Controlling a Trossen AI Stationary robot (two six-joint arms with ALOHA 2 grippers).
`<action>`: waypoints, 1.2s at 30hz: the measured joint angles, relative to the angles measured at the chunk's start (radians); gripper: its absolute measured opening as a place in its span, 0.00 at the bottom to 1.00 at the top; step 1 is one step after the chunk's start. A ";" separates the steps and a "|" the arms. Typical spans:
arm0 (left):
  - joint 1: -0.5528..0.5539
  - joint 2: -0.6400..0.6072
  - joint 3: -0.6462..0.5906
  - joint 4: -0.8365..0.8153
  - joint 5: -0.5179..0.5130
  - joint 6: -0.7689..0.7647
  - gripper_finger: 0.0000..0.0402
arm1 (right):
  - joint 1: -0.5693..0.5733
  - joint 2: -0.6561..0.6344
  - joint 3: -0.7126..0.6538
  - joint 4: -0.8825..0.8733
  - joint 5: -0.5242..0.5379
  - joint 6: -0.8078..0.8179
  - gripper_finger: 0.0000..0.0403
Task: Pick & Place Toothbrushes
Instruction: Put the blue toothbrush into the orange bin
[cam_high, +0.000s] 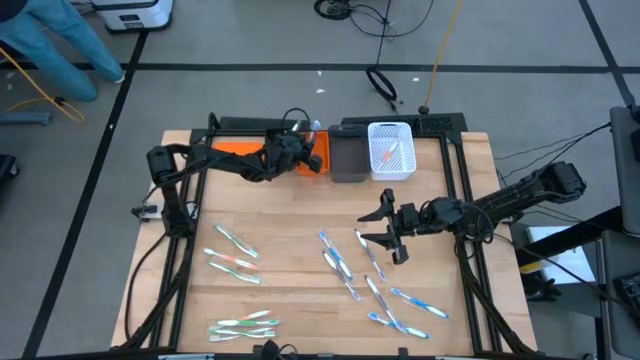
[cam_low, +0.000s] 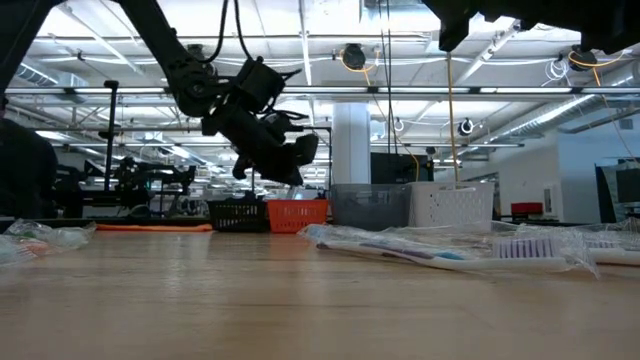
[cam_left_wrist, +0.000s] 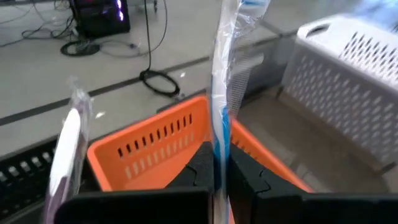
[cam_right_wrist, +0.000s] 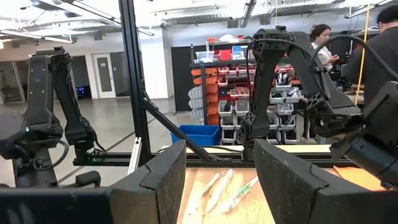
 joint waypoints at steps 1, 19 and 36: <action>0.001 0.004 0.009 -0.023 0.000 0.005 0.02 | 0.000 0.000 0.000 0.000 0.000 0.000 0.45; 0.002 0.004 0.018 -0.061 -0.002 -0.003 0.15 | 0.000 0.000 0.000 -0.004 -0.001 0.000 0.45; 0.002 0.004 0.018 -0.057 -0.028 -0.003 0.22 | 0.000 0.000 0.000 -0.020 -0.002 0.000 0.45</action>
